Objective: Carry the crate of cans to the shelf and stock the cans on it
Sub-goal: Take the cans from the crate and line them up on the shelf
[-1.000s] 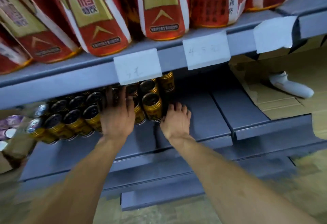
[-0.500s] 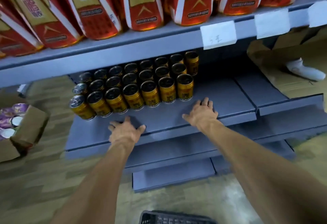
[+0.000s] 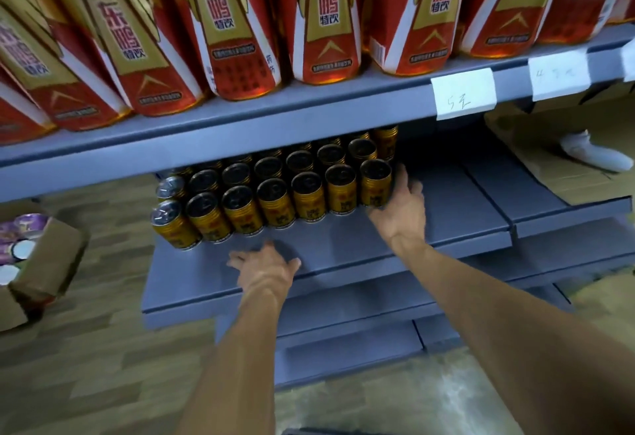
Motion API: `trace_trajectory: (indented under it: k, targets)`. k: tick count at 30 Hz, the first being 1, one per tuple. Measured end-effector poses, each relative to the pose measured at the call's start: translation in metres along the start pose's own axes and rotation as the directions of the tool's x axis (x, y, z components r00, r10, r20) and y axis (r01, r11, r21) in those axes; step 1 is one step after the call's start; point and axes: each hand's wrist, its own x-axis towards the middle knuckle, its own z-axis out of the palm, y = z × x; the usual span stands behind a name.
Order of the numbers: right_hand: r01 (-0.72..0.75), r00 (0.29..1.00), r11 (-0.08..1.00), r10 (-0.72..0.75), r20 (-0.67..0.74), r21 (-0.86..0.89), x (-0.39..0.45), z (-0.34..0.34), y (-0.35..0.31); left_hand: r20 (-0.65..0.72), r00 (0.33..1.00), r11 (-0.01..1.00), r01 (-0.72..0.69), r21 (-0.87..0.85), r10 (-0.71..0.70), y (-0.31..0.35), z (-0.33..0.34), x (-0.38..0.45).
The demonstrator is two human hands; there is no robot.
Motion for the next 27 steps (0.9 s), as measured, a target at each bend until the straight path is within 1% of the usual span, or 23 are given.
trace_trajectory:
  k: [2,3,4,6,8,10,14,17,20,27]
  targets:
    - [0.132,0.991,0.991,-0.132,-0.006,0.003,0.009,0.004,-0.014,-0.021,1.0,1.0,-0.001,-0.005,0.001,0.0,-0.003,0.003]
    - [0.166,0.986,0.986,-0.166,0.002,0.004,0.014,0.005,-0.019,-0.026,1.0,1.0,-0.001,-0.015,0.0,-0.001,-0.004,0.004]
    - [0.163,0.987,0.987,-0.163,0.0,0.009,0.018,0.007,-0.02,-0.03,1.0,1.0,-0.003,-0.024,0.002,-0.002,-0.004,0.005]
    - [0.077,0.997,0.996,-0.077,-0.001,0.041,0.021,0.01,-0.017,-0.039,0.999,0.999,-0.008,-0.032,0.007,-0.006,0.001,0.005]
    - [-0.014,0.999,0.997,0.01,0.048,0.072,0.021,0.013,-0.009,-0.05,0.999,0.999,-0.016,-0.036,0.014,-0.008,0.007,0.003]
    - [-0.049,0.996,0.994,0.041,0.082,0.1,0.023,0.017,-0.004,-0.05,0.998,0.999,-0.026,-0.04,0.024,-0.01,0.008,0.004]
    - [-0.066,0.994,0.99,0.054,0.093,0.125,0.034,0.017,-0.011,-0.07,0.996,0.999,-0.048,-0.001,0.047,-0.015,0.001,0.009]
    - [-0.075,0.994,0.994,0.068,0.091,0.078,0.033,0.011,0.003,-0.055,0.996,0.997,-0.072,0.036,0.073,-0.012,-0.002,0.001]
    - [-0.119,0.992,0.99,0.115,0.054,0.077,0.041,-0.003,0.019,-0.051,0.996,0.995,-0.075,0.061,0.078,-0.009,-0.008,-0.005]
    - [-0.111,0.989,0.994,0.112,0.098,-0.014,0.104,-0.026,0.02,-0.024,0.999,0.999,-0.036,-0.027,0.035,0.001,-0.014,-0.01]
